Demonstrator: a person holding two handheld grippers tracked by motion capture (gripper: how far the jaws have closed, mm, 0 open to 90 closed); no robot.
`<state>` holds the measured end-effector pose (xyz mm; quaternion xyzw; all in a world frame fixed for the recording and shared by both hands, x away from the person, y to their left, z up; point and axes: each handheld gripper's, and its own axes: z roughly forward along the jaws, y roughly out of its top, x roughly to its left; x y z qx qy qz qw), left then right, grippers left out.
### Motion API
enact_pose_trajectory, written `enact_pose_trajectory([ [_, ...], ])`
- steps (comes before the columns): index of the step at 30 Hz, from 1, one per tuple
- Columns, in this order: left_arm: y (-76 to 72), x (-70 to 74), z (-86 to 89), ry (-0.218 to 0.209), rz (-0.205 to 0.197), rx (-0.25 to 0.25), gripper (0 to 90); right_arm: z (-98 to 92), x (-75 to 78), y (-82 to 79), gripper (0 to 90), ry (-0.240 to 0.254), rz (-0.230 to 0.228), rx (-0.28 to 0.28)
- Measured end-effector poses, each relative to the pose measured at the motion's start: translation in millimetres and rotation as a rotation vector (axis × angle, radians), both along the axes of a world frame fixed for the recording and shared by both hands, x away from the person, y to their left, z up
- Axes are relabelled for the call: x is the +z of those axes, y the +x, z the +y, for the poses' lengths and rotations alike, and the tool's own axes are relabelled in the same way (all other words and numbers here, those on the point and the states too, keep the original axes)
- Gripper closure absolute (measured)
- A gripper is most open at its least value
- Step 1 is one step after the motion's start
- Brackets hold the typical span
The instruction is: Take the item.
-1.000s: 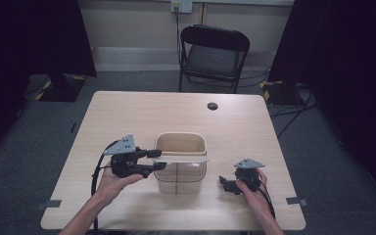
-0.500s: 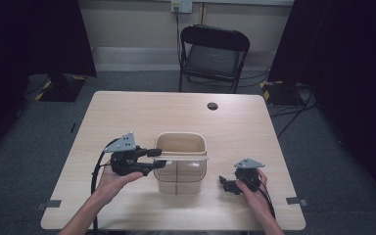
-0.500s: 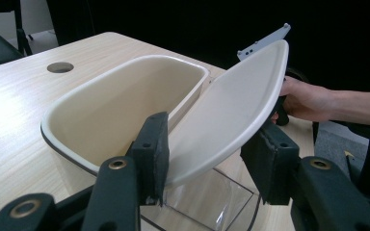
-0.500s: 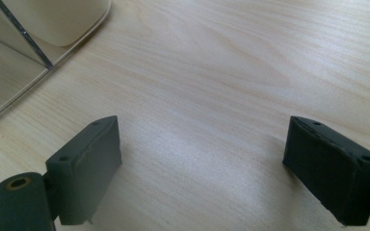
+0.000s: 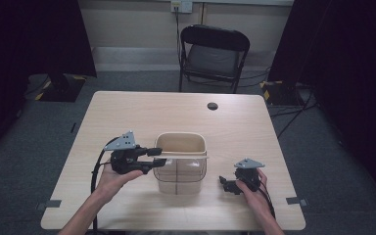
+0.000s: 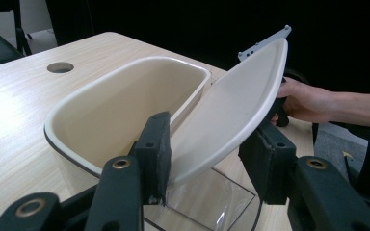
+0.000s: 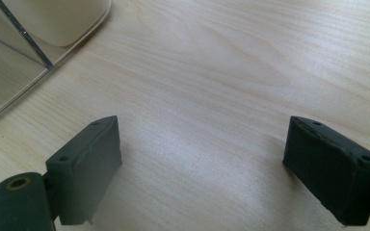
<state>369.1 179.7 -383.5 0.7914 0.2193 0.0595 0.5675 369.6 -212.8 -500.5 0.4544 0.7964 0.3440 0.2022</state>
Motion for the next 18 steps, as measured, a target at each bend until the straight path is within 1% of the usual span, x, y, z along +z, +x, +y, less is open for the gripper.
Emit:
enact_pose_trajectory([
  [3, 0.4, 0.8, 0.0, 0.006, 0.003, 0.003, 54.9, 0.0, 0.0, 0.0, 12.3, 0.000, 0.000, 0.000],
  [11, 3.2, 1.7, 0.3, -0.006, 0.009, 0.004, 56.4, 0.0, 0.0, 0.0, 12.3, 0.000, 0.000, 0.000],
  [13, 3.8, 2.1, 0.6, -0.005, 0.007, 0.012, 56.9, 0.0, 0.0, 0.0, 12.3, 0.000, 0.000, 0.000],
  [18, 7.1, 4.1, 0.5, -0.004, 0.014, 0.013, 57.8, 0.0, 0.0, 0.0, 12.3, 0.000, 0.000, 0.000],
])
